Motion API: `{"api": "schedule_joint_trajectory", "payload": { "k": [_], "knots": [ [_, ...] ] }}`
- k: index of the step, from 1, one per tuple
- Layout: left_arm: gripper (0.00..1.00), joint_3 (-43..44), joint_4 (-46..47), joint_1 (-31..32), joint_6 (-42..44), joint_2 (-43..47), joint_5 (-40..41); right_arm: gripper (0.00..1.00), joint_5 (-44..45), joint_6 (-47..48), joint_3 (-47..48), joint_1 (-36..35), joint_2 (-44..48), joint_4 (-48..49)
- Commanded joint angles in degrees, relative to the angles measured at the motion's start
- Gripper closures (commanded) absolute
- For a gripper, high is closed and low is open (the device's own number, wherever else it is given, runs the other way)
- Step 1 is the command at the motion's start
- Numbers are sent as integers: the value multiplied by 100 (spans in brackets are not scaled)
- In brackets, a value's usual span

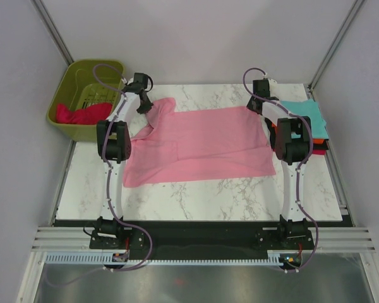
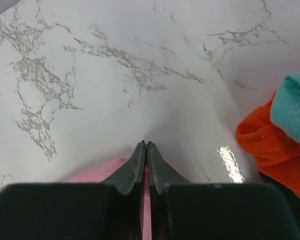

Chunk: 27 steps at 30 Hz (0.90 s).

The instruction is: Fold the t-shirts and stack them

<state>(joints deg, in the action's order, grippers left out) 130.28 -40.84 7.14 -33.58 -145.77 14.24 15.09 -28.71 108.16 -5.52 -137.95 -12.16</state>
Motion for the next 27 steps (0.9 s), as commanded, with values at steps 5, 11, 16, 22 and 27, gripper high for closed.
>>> {"api": "schedule_joint_trajectory", "payload": {
  "k": [5, 11, 16, 22, 27],
  "knots": [
    [95, 296, -118, -37, -114, -224, -264, 92, -6, -56, -137, -28, 198, -234],
    [98, 252, 357, -19, 123, 101, -316, 93, -41, -152, -155, -19, 242, -208],
    [98, 226, 1086, -2, 492, 523, -255, 95, -147, -196, -102, 16, 330, -181],
    [98, 226, 1596, -2, 809, 629, -334, 100, -419, -390, -111, 200, 348, -172],
    [98, 86, 1816, -11, 880, 761, -264, 100, -499, -530, -146, 227, 479, -181]
  ]
}}
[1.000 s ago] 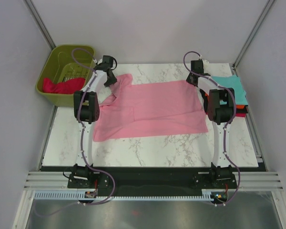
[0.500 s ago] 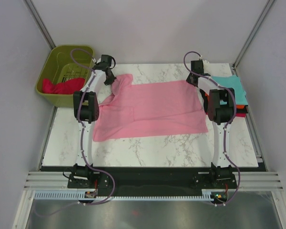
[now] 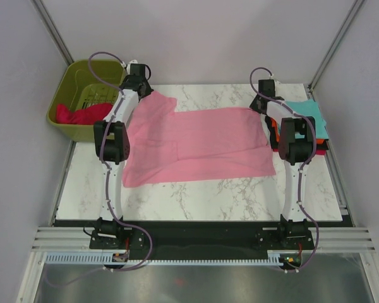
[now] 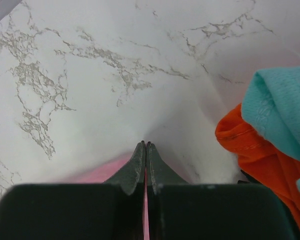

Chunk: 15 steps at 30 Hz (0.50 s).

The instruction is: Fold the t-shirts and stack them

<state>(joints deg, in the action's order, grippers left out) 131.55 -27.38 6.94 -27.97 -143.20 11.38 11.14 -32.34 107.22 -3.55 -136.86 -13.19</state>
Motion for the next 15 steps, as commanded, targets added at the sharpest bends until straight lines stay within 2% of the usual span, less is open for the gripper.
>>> {"api": "schedule_joint_trajectory", "payload": {
  "k": [1, 7, 15],
  "knots": [
    [98, -76, 557, 0, 353, 599, 40, 100, -112, -202, -61, 30, 405, -96],
    [98, -620, 970, -8, 494, 1004, 40, 100, -103, -212, -148, 127, 730, -175],
    [98, -1930, 2104, -8, 968, 1549, -530, 100, -85, -159, -333, 144, 871, -263]
  ]
}}
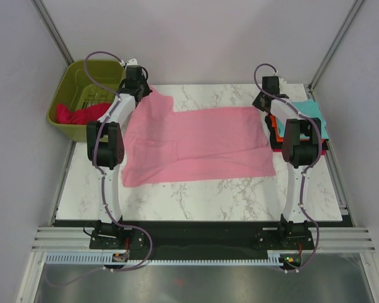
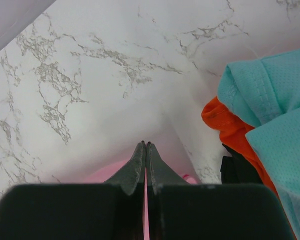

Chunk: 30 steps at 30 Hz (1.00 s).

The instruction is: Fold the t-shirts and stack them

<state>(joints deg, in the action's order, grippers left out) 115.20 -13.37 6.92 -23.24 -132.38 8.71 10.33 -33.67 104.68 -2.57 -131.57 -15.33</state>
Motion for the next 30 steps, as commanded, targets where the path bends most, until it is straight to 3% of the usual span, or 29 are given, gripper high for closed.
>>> {"api": "schedule_joint_trajectory", "payload": {
  "k": [1, 10, 14, 22, 25, 30],
  "knots": [
    [98, -400, 852, -6, 627, 598, -317, 100, -4, -26, -132, 55, 368, -49],
    [98, -1956, 2267, -6, 1137, 1574, -792, 100, -5, 1, -308, 55, 737, -110],
    [98, -2273, 2373, -15, 1270, 1838, -853, 100, 22, 27, -448, 63, 887, -128],
    [98, -2879, 2496, -120, 1262, 2365, -1767, 100, 75, 71, -1045, 55, 1273, -128],
    [98, -3380, 2777, -243, 1156, 2707, -2250, 100, 75, 124, -1387, 63, 1546, -119],
    [98, -4311, 3085, -287, 1278, 3296, -2339, 100, 101, 185, -1977, 63, 2108, 4]
  ]
}}
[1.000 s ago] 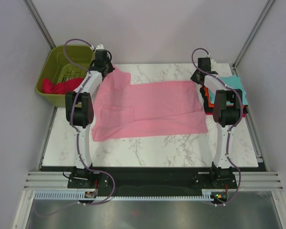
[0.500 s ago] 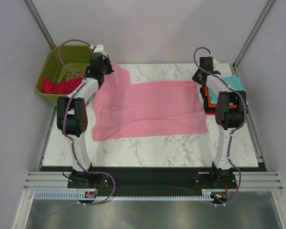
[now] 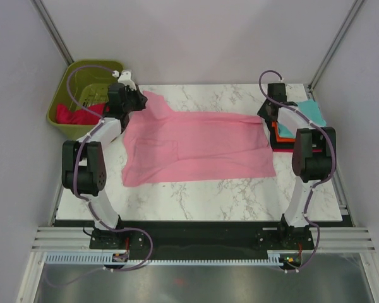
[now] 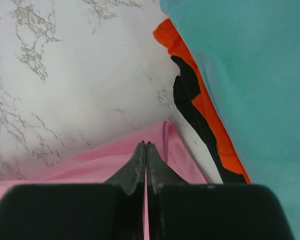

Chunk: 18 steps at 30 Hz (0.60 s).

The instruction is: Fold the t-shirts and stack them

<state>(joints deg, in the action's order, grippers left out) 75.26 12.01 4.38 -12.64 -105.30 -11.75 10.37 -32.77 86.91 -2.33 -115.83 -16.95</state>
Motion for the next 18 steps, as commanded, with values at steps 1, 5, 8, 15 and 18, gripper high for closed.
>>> {"api": "schedule_joint_trajectory", "payload": {
  "k": [1, 5, 8, 15, 18],
  "knots": [
    [98, -424, 591, -34, 227, 667, -276, 100, 123, 113, -358, 39, 605, 174],
    [98, -872, 636, -34, 227, 1089, -275, 100, 167, 131, -737, 31, 1000, 209],
    [98, -1144, 636, -34, 236, 1387, -284, 100, 184, 140, -1027, 39, 1273, 236],
    [98, -1769, 618, -34, 280, 2021, -240, 100, 202, 140, -1616, 39, 1844, 245],
    [98, -1945, 443, -34, 219, 2267, -117, 100, 228, 131, -1905, 39, 2090, 236]
  ]
}}
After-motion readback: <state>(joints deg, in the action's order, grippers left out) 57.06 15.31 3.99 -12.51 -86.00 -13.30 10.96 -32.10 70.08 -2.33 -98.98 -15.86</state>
